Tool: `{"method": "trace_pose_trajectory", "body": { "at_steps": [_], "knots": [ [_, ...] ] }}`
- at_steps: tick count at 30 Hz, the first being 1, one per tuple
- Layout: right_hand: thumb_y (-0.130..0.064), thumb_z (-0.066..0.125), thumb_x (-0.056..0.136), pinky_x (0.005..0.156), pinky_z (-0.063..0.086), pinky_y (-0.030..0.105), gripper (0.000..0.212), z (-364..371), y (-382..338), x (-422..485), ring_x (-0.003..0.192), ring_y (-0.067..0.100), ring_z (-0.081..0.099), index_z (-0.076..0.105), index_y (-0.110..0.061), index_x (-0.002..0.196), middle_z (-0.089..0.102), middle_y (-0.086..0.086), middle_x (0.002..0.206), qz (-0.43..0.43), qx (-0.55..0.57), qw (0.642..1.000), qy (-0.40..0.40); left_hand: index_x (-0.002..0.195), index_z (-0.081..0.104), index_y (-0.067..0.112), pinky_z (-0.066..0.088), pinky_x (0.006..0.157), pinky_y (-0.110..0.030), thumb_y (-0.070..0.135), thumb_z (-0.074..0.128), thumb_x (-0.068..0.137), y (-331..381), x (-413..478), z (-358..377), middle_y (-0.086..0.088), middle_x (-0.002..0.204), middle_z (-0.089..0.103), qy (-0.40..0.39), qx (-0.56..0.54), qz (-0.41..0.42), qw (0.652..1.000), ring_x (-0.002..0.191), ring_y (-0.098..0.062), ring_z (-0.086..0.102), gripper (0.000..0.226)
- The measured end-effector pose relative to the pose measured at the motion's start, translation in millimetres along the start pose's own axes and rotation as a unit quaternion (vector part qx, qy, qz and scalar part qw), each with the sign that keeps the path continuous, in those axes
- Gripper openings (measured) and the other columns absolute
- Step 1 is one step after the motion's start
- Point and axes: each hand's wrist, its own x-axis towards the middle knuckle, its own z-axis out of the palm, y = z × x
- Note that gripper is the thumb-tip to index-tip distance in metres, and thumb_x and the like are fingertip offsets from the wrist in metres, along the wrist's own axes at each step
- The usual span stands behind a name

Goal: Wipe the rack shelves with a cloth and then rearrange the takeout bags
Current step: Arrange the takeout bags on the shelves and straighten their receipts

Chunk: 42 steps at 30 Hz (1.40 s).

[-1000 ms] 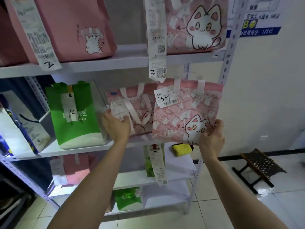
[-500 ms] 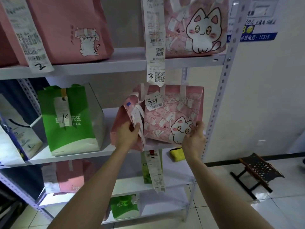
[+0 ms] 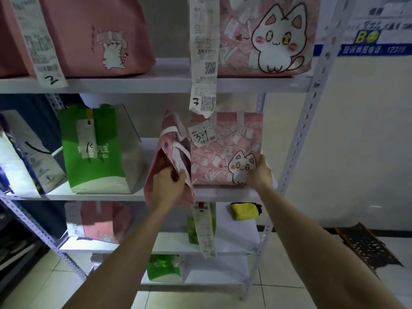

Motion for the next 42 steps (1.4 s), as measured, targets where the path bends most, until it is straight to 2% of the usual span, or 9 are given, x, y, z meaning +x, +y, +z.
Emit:
{"method": "trace_pose_trajectory", "body": {
  "at_steps": [6, 9, 12, 22, 27, 30, 34, 39, 42],
  "knots": [
    [-0.001, 0.051, 0.095, 0.088, 0.053, 0.042, 0.047, -3.1, 17.5, -9.6, 0.123, 0.04, 0.059, 0.042, -0.006, 0.141, 0.055, 0.019, 0.142, 0.025, 0.018, 0.999, 0.009, 0.091, 0.072, 0.008, 0.041, 0.065, -0.03, 0.034, 0.067, 0.105, 3.3, -18.9, -13.6, -0.004, 0.079, 0.073, 0.034, -0.037, -0.025, 0.998, 0.073, -0.026, 0.069, 0.03],
    [-0.009, 0.065, 0.094, 0.117, 0.04, 0.05, 0.078, 7.9, 23.5, -31.7, 0.148, 0.037, 0.035, 0.026, -0.017, 0.161, 0.031, 0.015, 0.163, -0.143, -0.047, 0.984, 0.098, 0.107, 0.076, 0.005, 0.052, 0.068, -0.037, 0.034, 0.064, 0.107, 6.1, -37.9, -28.7, -0.012, 0.094, 0.08, 0.069, -0.045, -0.028, 0.996, 0.08, -0.029, 0.07, 0.031],
    [-0.025, 0.065, 0.098, 0.123, 0.032, 0.054, 0.059, 27.0, 27.7, -43.0, 0.146, 0.035, 0.037, 0.045, -0.018, 0.153, 0.044, 0.013, 0.157, -0.283, -0.172, 0.941, 0.072, 0.098, 0.073, 0.002, 0.047, 0.063, -0.036, 0.038, 0.063, 0.106, 7.6, -60.7, -45.0, -0.012, 0.082, 0.075, 0.1, -0.051, -0.019, 0.994, 0.072, -0.031, 0.069, 0.038],
    [-0.023, 0.056, 0.106, 0.109, 0.048, 0.05, 0.031, 77.9, 25.4, -101.1, 0.128, 0.033, 0.054, 0.057, -0.007, 0.133, 0.059, 0.014, 0.136, -0.302, -0.072, 0.95, -0.037, 0.119, 0.068, 0.011, 0.056, 0.076, -0.039, 0.051, 0.05, 0.107, -27.5, -116.7, -103.4, -0.006, 0.118, 0.067, 0.154, -0.012, -0.041, 0.987, 0.093, -0.027, 0.07, 0.046],
    [-0.048, 0.053, 0.108, 0.102, 0.051, 0.041, 0.048, 99.4, -7.3, -147.4, 0.126, 0.022, 0.057, 0.049, -0.018, 0.145, 0.058, 0.002, 0.144, -0.25, 0.053, 0.959, -0.121, 0.122, 0.066, 0.025, 0.053, 0.061, -0.014, 0.052, 0.052, 0.11, -57.3, -130.7, -143.2, 0.015, 0.084, 0.071, 0.189, -0.047, -0.093, 0.976, 0.077, 0.002, 0.07, 0.032],
    [-0.063, 0.055, 0.102, 0.086, 0.052, 0.033, 0.05, 114.0, -31.8, -178.5, 0.103, 0.007, 0.065, 0.053, -0.028, 0.137, 0.068, -0.012, 0.124, -0.219, 0.099, 0.953, -0.182, 0.127, 0.066, 0.025, 0.045, 0.059, -0.01, 0.054, 0.053, 0.11, -79.7, -136.8, -174.4, 0.016, 0.081, 0.071, 0.207, -0.081, -0.123, 0.967, 0.074, 0.003, 0.068, 0.037],
    [-0.047, 0.065, 0.094, 0.069, 0.052, 0.033, 0.017, 147.9, -42.8, -227.5, 0.085, 0.007, 0.066, 0.06, -0.034, 0.102, 0.07, -0.014, 0.091, -0.156, 0.12, 0.952, -0.236, 0.1, 0.06, 0.017, 0.054, 0.062, -0.041, 0.051, 0.057, 0.109, -125.2, -149.5, -216.7, -0.006, 0.081, 0.071, 0.163, -0.117, -0.143, 0.969, 0.071, -0.022, 0.067, 0.036],
    [-0.023, 0.054, 0.105, 0.06, 0.057, 0.029, 0.01, 194.1, -7.9, -302.7, 0.092, 0.022, 0.071, 0.061, -0.019, 0.112, 0.072, 0.004, 0.105, -0.065, 0.1, 0.954, -0.274, 0.091, 0.056, 0.019, 0.05, 0.049, -0.019, 0.049, 0.061, 0.107, -186.2, -184.2, -251.7, 0.014, 0.074, 0.074, 0.086, -0.099, -0.198, 0.971, 0.063, -0.002, 0.072, 0.034],
    [-0.009, 0.044, 0.102, 0.067, 0.06, 0.04, 0.01, 211.2, 20.1, -342.8, 0.084, 0.033, 0.065, 0.053, -0.01, 0.104, 0.067, 0.01, 0.096, -0.026, 0.079, 0.966, -0.245, 0.103, 0.066, 0.017, 0.065, 0.067, -0.042, 0.049, 0.063, 0.106, -219.5, -204.8, -253.7, 0.001, 0.088, 0.081, -0.001, -0.1, -0.244, 0.965, 0.077, -0.015, 0.08, 0.032]
  ]
}}
